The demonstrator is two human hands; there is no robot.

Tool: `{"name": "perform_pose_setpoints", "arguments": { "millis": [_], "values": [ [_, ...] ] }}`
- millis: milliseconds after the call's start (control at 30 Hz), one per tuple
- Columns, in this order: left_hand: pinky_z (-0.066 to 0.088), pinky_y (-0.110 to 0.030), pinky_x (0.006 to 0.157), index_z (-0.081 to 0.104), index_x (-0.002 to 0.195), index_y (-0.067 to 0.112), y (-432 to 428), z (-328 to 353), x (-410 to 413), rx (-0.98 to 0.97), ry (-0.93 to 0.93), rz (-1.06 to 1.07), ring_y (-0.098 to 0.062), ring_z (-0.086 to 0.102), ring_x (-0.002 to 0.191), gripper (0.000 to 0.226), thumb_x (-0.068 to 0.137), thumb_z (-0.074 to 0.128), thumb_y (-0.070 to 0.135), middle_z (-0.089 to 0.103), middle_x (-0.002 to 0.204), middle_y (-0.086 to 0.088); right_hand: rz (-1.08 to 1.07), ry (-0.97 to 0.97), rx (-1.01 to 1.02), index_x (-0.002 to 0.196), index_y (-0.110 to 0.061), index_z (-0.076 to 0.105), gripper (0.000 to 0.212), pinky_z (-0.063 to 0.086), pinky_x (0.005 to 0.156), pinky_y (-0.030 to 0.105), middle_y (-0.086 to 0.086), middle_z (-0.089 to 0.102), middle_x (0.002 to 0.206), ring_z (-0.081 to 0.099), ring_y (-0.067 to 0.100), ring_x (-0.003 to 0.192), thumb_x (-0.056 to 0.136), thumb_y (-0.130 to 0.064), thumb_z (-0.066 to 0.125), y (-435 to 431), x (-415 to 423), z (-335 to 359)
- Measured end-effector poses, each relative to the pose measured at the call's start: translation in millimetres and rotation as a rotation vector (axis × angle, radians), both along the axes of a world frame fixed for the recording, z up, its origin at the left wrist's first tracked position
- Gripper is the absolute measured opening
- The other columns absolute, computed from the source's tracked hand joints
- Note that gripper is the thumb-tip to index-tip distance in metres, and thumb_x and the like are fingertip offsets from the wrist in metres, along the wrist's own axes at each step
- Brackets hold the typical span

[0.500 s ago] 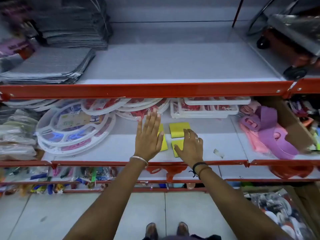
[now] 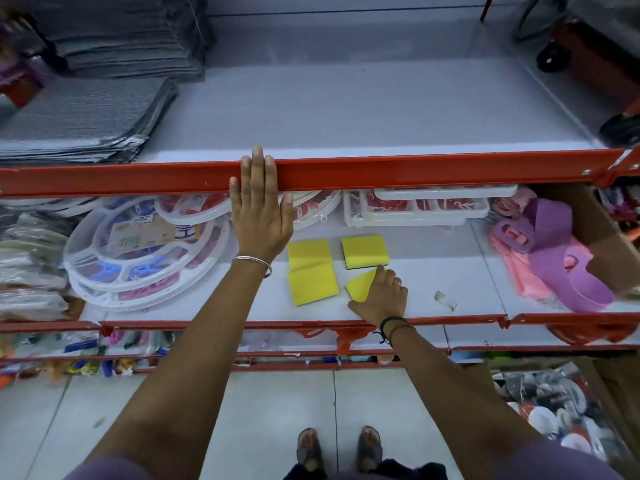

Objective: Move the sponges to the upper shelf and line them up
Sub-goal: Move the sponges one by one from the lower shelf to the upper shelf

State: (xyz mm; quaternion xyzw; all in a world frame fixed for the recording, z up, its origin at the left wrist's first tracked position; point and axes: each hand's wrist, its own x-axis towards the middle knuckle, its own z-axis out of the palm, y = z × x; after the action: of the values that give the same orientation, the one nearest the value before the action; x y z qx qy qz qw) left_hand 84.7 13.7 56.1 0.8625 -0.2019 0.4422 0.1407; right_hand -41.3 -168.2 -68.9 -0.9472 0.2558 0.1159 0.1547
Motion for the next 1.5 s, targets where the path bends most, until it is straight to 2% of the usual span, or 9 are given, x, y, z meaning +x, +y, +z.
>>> {"name": "perform_pose_setpoints", "arguments": {
  "millis": [100, 433, 600, 667, 867, 1033, 1267, 1400, 1500],
  "values": [
    [-0.014, -0.029, 0.118, -0.014, 0.148, 0.020, 0, 0, 4, 0.022, -0.045, 0.010, -0.008, -0.020, 0.144, 0.065, 0.098, 0.024, 0.037, -0.026, 0.154, 0.009, 0.048, -0.080, -0.005, 0.147, -0.007, 0.017, 0.108, 0.029, 0.110, 0.043, 0.012, 0.031, 0.148, 0.033, 0.031, 0.135, 0.065, -0.050, 0.072, -3, -2, 1],
    [-0.017, -0.029, 0.117, -0.019, 0.146, 0.019, 4, 9, -4, 0.055, 0.005, 0.007, -0.008, -0.023, 0.143, 0.065, 0.098, 0.015, 0.046, -0.030, 0.153, 0.007, 0.358, -0.108, 0.255, 0.149, -0.019, 0.022, 0.104, 0.031, 0.109, 0.040, 0.004, 0.032, 0.149, 0.028, 0.030, 0.137, 0.062, -0.034, 0.079, -14, -6, 80],
    [-0.017, -0.030, 0.117, 0.007, 0.149, 0.007, 10, 17, -13, 0.064, 0.051, 0.053, -0.008, -0.021, 0.144, 0.062, 0.098, 0.012, 0.042, 0.023, 0.154, -0.018, 0.570, -0.216, 0.271, 0.144, -0.025, 0.031, 0.101, 0.031, 0.109, 0.041, 0.000, 0.037, 0.146, 0.032, 0.024, 0.134, 0.054, -0.044, 0.072, -10, -15, 176],
    [-0.014, -0.031, 0.117, 0.012, 0.147, 0.004, 9, 26, -10, 0.028, 0.060, 0.044, -0.008, -0.020, 0.144, 0.060, 0.098, 0.012, 0.040, 0.026, 0.152, -0.019, 0.648, -0.274, 0.263, 0.142, -0.024, 0.036, 0.098, 0.032, 0.110, 0.040, 0.000, 0.040, 0.145, 0.034, 0.023, 0.134, 0.054, -0.045, 0.072, -8, -17, 213],
    [-0.010, -0.030, 0.120, -0.012, 0.148, 0.013, 15, 25, 0, 0.080, -0.011, -0.019, -0.012, -0.018, 0.145, 0.060, 0.099, 0.011, 0.040, -0.020, 0.157, -0.001, 0.756, -0.528, 0.220, 0.134, -0.019, 0.045, 0.093, 0.032, 0.093, 0.025, -0.003, 0.048, 0.132, 0.038, 0.010, 0.111, 0.048, -0.051, 0.057, -2, -2, 291],
    [-0.005, -0.032, 0.120, -0.009, 0.149, 0.012, 12, 18, 5, 0.023, -0.059, -0.037, -0.014, -0.014, 0.146, 0.061, 0.099, 0.014, 0.039, -0.020, 0.157, 0.000, 0.660, -0.648, 0.165, 0.133, -0.017, 0.046, 0.095, 0.032, 0.095, 0.026, 0.005, 0.047, 0.133, 0.042, 0.022, 0.120, 0.045, -0.050, 0.059, -1, 62, 305],
    [-0.003, -0.032, 0.120, -0.006, 0.150, 0.012, 11, 14, 10, -0.012, -0.103, -0.059, -0.015, -0.009, 0.147, 0.061, 0.099, 0.014, 0.039, -0.015, 0.159, -0.001, 0.583, -0.482, 0.190, 0.137, -0.018, 0.041, 0.082, 0.034, 0.094, 0.025, 0.005, 0.043, 0.138, 0.041, 0.026, 0.126, 0.062, -0.025, 0.075, 9, 142, 286],
    [-0.001, -0.033, 0.120, -0.005, 0.150, 0.012, 10, 13, 12, -0.016, -0.101, -0.071, -0.016, -0.008, 0.148, 0.060, 0.099, 0.013, 0.039, -0.013, 0.159, 0.000, 0.562, -0.344, 0.267, 0.132, -0.022, 0.041, 0.069, 0.040, 0.076, 0.025, 0.000, 0.045, 0.139, 0.048, 0.023, 0.111, 0.071, -0.014, 0.071, 10, 153, 275],
    [-0.002, -0.033, 0.120, -0.005, 0.150, 0.012, 10, 12, 13, -0.009, -0.116, -0.062, -0.016, -0.008, 0.148, 0.060, 0.098, 0.013, 0.038, -0.013, 0.159, -0.001, 0.598, -0.336, 0.280, 0.134, -0.023, 0.043, 0.066, 0.035, 0.094, 0.021, -0.007, 0.033, 0.153, 0.041, 0.018, 0.130, 0.074, -0.013, 0.070, 6, 149, 278]
  ]
}}
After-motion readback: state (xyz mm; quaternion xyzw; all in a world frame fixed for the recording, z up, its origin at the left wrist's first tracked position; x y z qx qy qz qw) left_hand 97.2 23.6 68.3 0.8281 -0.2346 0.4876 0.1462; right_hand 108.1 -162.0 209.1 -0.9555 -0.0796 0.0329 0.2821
